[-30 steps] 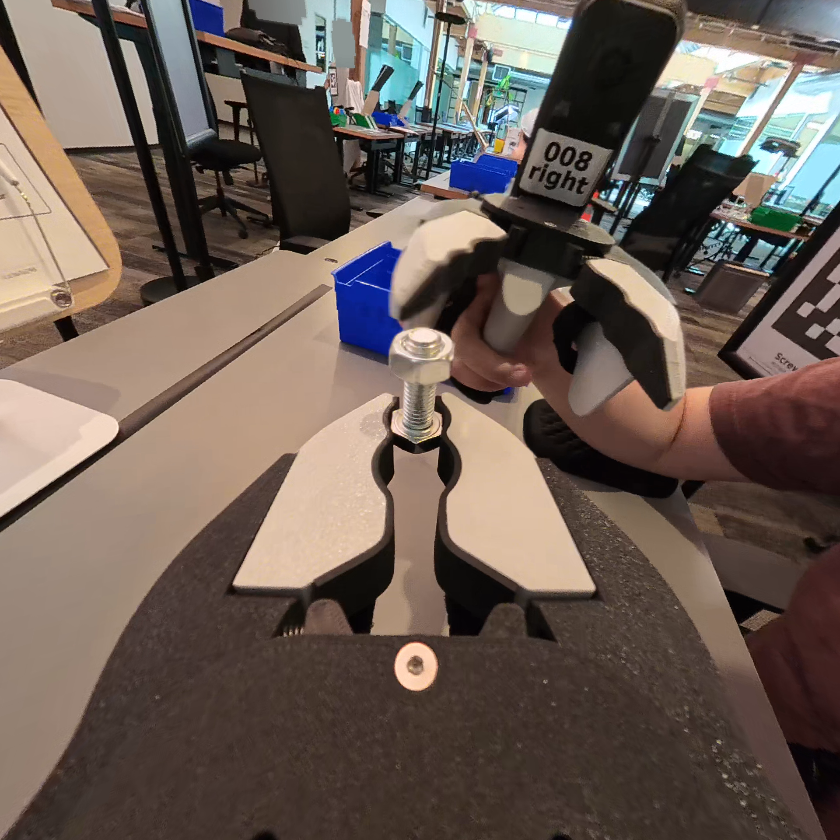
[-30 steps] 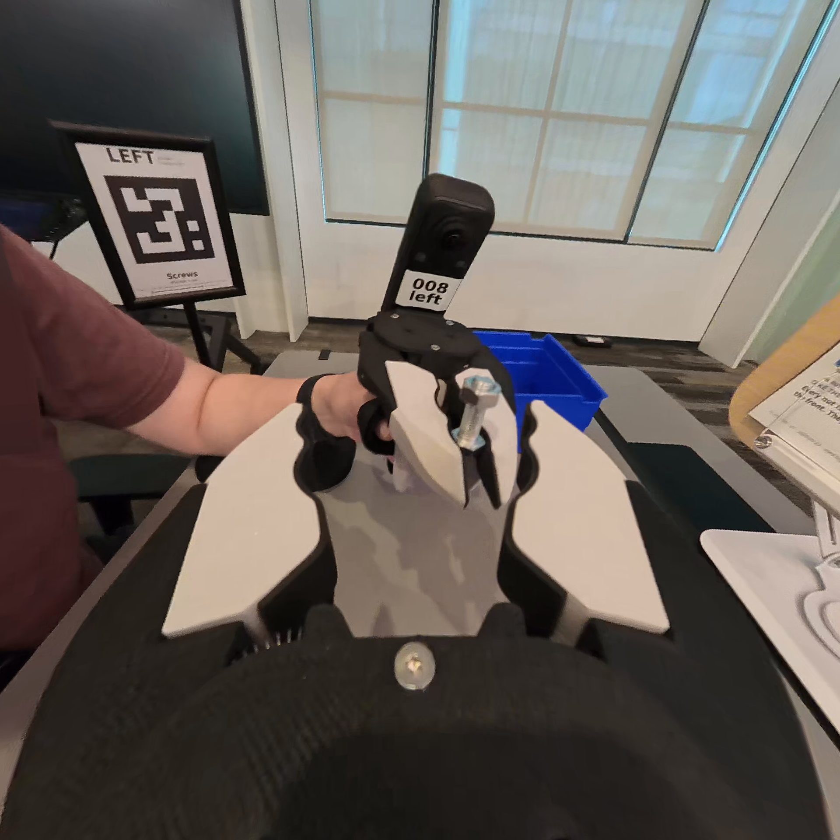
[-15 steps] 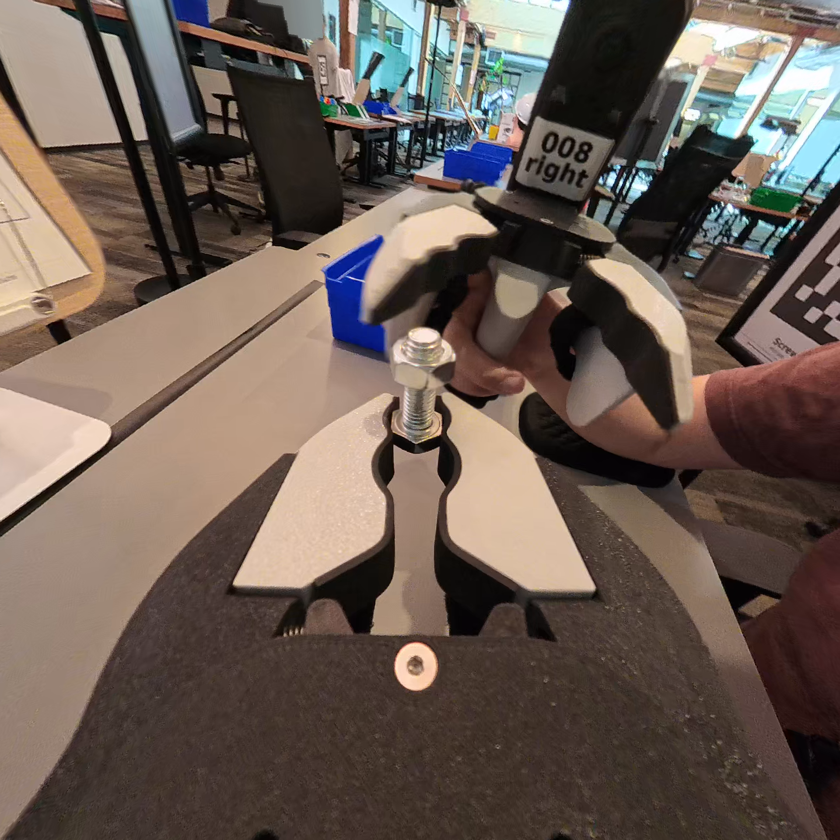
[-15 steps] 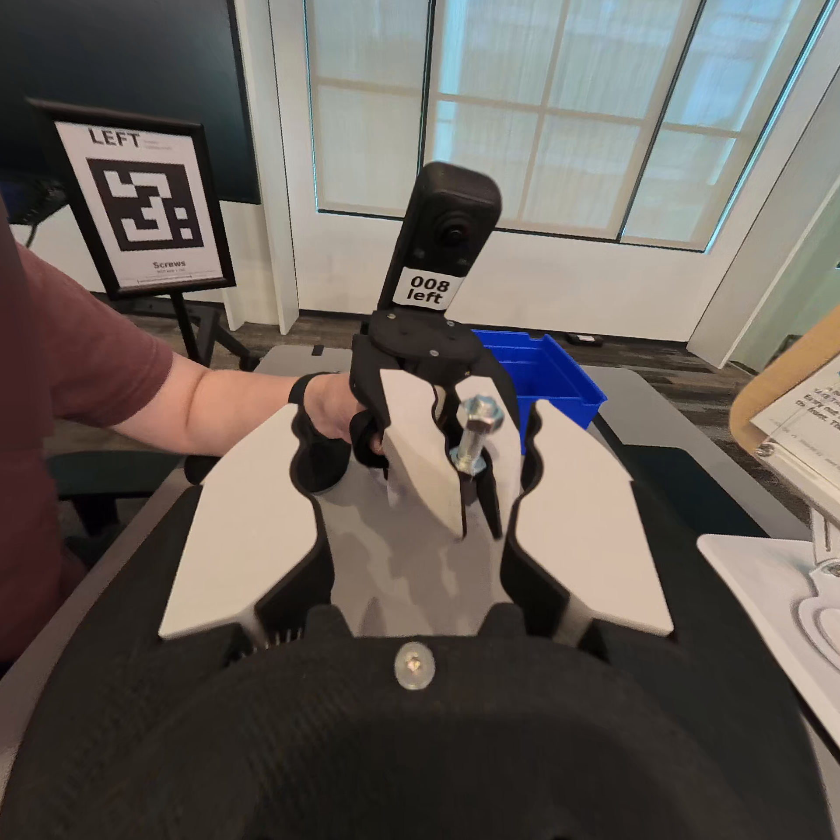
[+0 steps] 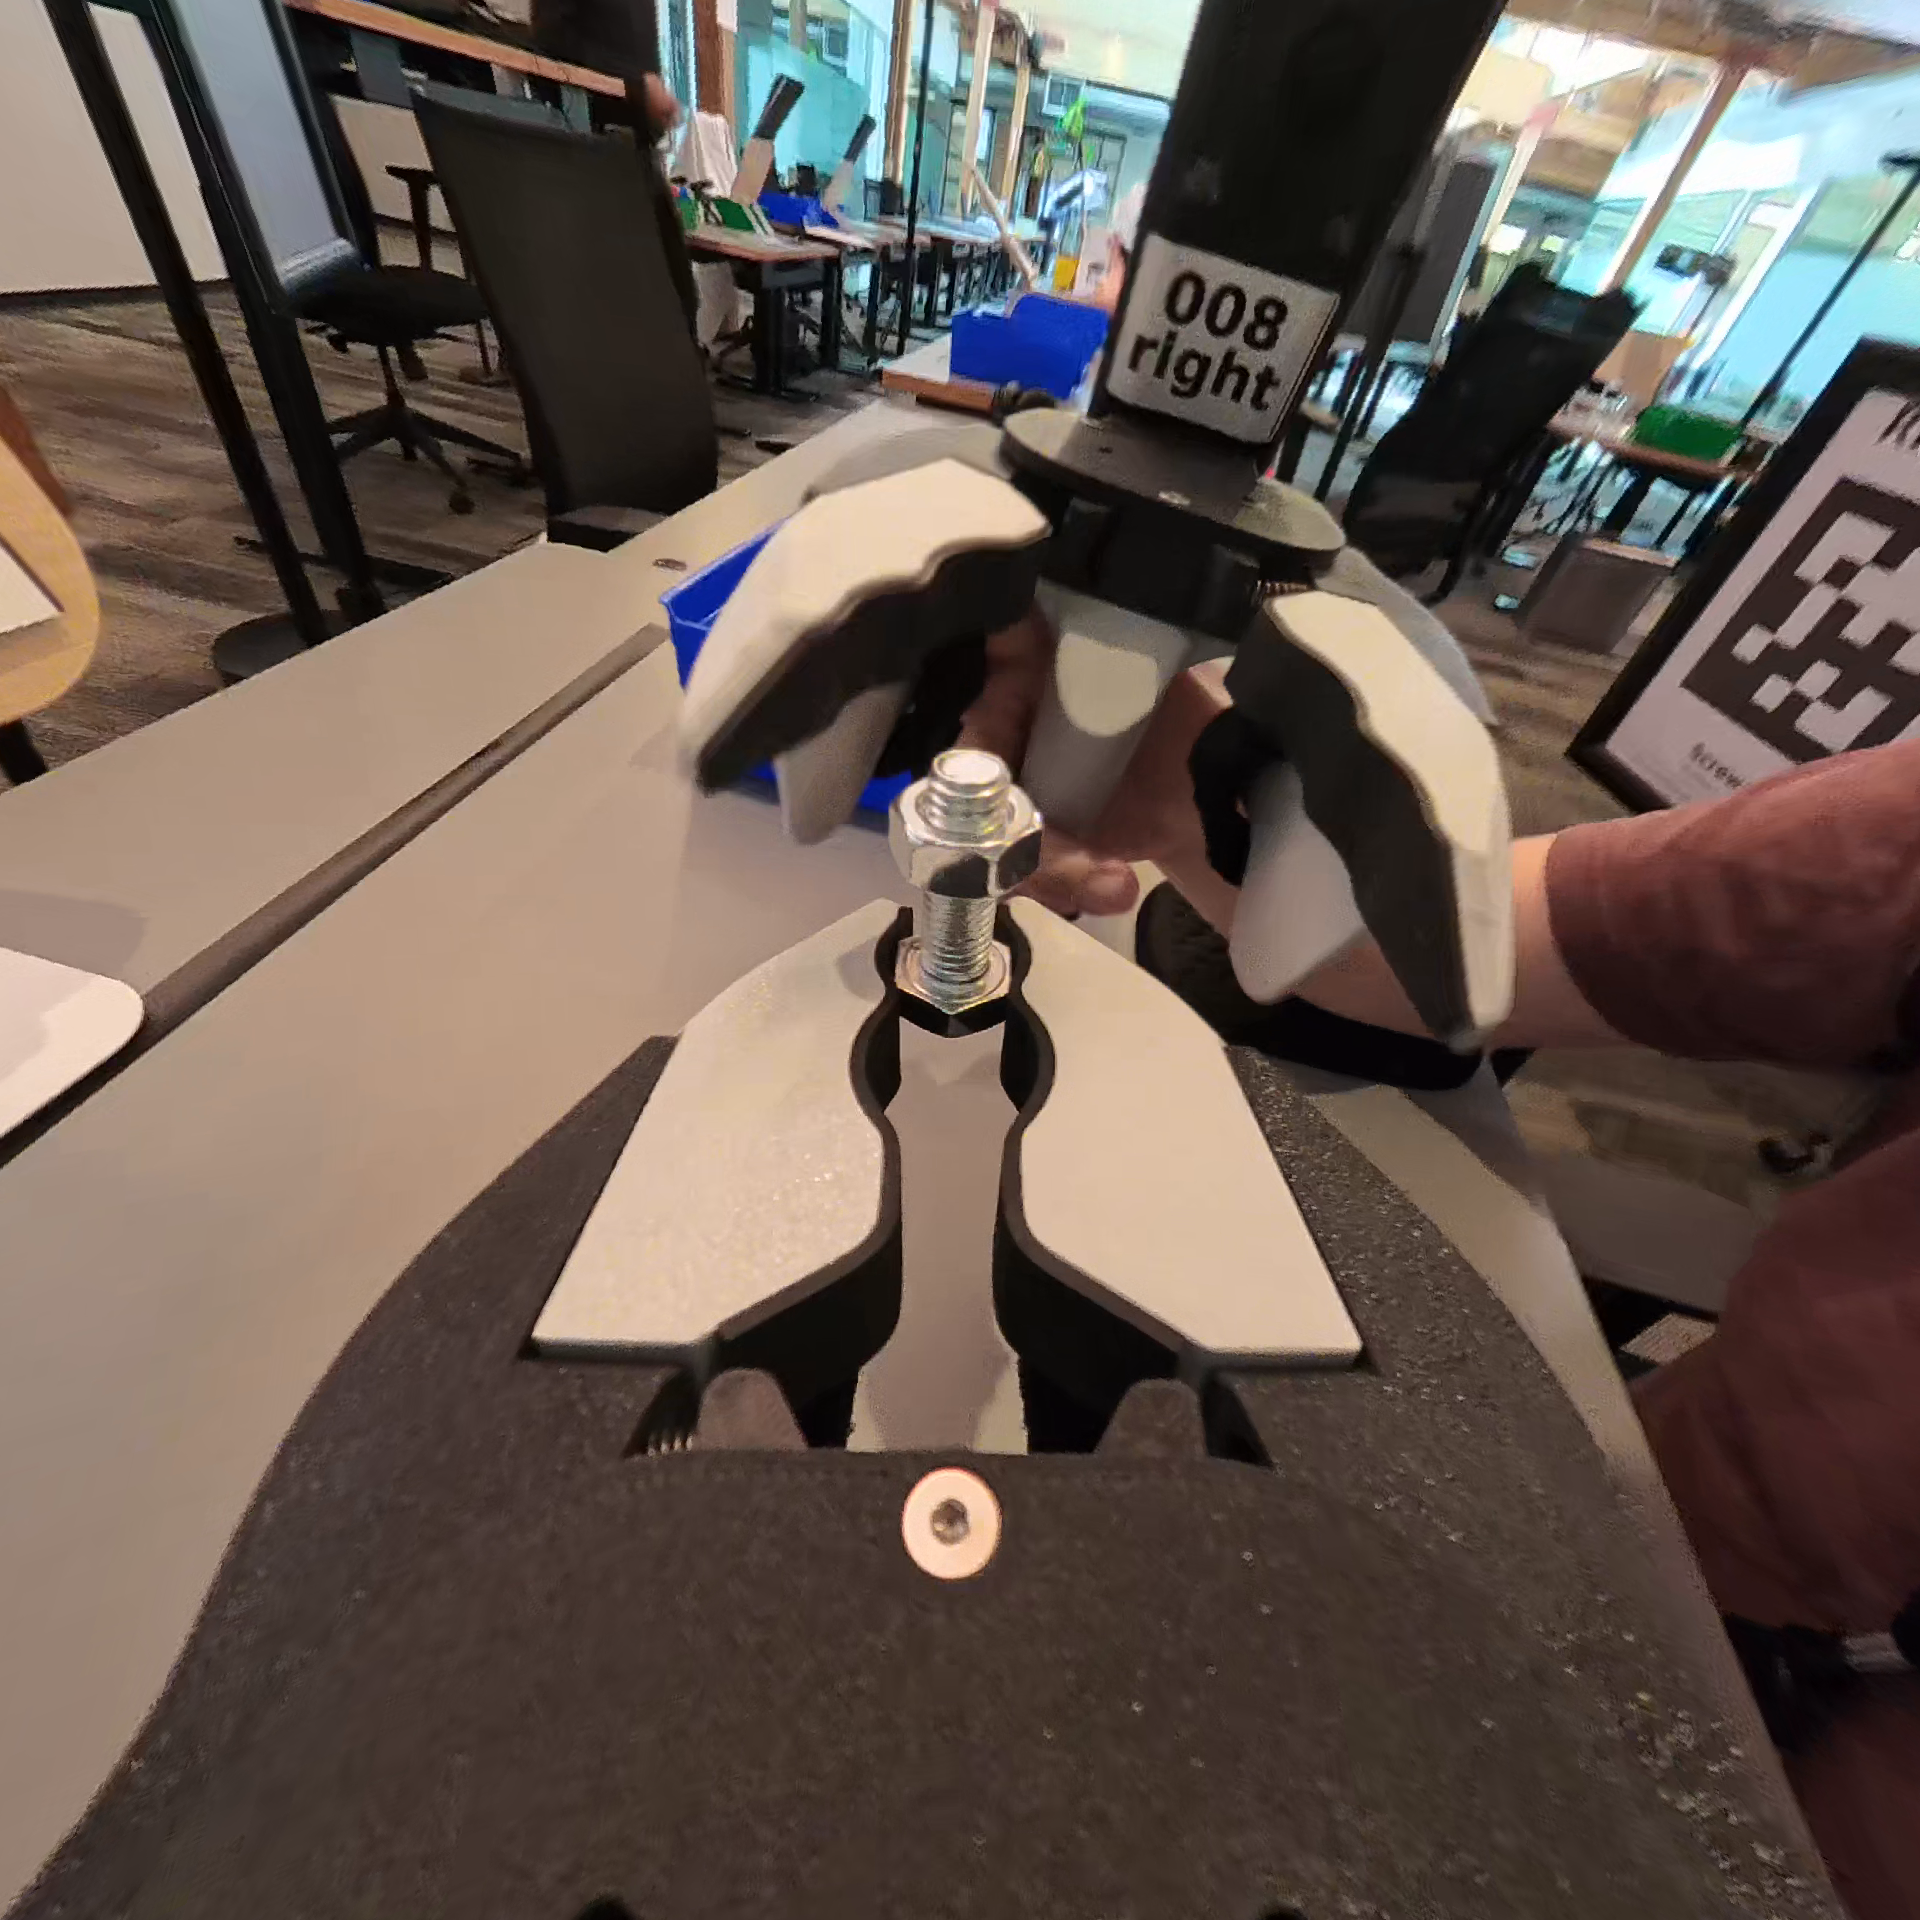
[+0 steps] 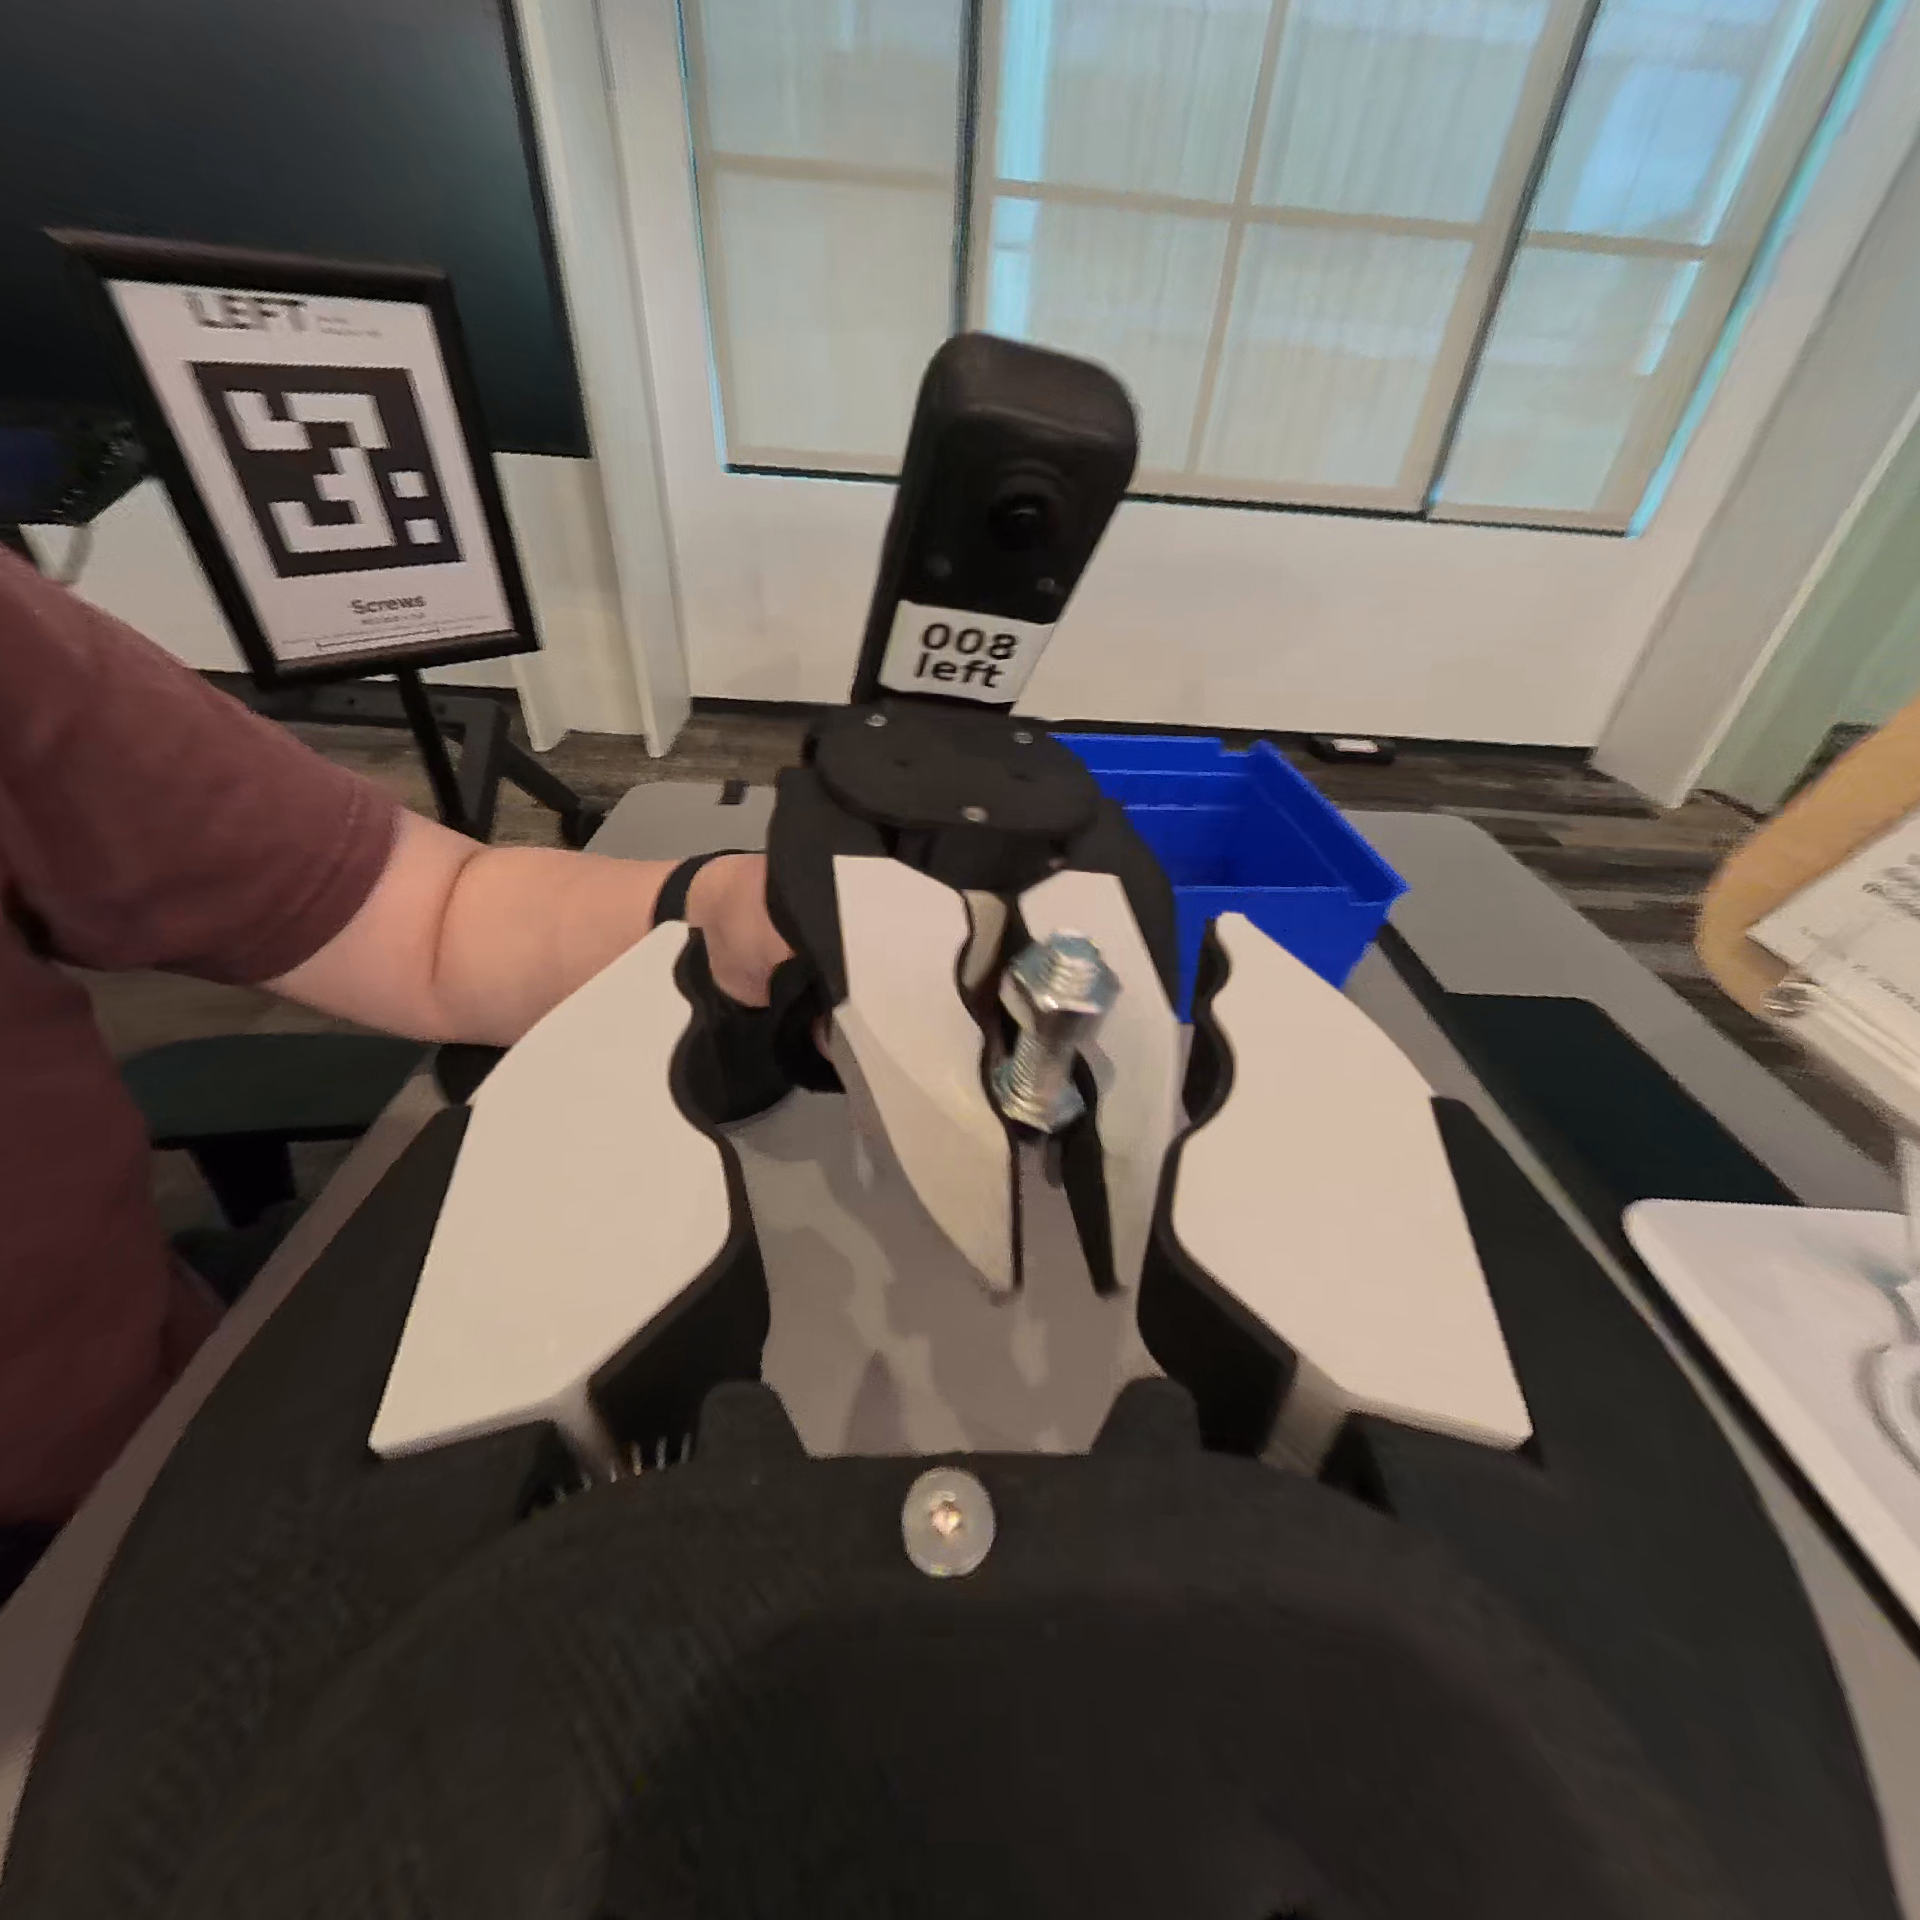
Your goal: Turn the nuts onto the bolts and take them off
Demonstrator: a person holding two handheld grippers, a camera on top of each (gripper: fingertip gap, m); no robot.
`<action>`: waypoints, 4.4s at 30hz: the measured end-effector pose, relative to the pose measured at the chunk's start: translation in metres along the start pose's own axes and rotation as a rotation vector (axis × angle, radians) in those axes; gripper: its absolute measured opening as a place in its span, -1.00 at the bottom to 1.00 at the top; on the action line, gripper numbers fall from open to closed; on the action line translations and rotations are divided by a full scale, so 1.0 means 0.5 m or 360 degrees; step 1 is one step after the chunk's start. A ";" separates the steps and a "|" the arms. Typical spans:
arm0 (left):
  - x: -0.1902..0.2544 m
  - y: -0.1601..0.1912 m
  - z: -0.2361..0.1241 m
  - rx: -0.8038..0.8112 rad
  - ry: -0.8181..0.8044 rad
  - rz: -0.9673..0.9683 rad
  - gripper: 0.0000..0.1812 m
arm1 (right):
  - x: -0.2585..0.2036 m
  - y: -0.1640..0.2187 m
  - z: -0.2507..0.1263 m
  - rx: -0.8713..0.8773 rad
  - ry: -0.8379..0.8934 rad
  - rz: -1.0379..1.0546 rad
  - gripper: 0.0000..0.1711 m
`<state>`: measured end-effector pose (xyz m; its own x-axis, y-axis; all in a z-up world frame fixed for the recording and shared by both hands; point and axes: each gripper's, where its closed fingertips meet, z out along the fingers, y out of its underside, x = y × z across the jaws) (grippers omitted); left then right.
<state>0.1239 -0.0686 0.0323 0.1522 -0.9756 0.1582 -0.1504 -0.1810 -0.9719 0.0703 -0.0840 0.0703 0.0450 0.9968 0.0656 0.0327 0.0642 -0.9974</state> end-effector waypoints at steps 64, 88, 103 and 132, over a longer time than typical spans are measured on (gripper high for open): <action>0.011 0.006 -0.004 -0.0040 0.0133 -0.0173 -0.68 | 0.040 0.034 -0.024 0.0045 -0.0200 0.0548 -0.89; -0.058 0.071 -0.028 -0.0392 -0.0149 -0.0168 -0.62 | 0.103 0.469 -0.893 -0.1679 0.1715 0.1899 -0.87; -0.092 0.017 -0.119 -0.0336 -0.0365 -0.0118 -0.58 | 0.134 0.371 -0.896 -0.1589 0.1932 0.1550 -0.56; -0.167 0.413 -0.754 -0.1961 -0.1317 -0.0946 -0.71 | 0.246 0.061 -0.680 -0.0895 0.1818 0.0336 -0.54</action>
<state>-0.2879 -0.0713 -0.1159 0.8759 -0.4745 -0.0868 -0.4776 -0.8784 -0.0172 0.4163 0.0244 0.0580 0.9155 0.3621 0.1754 0.3213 -0.3956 -0.8604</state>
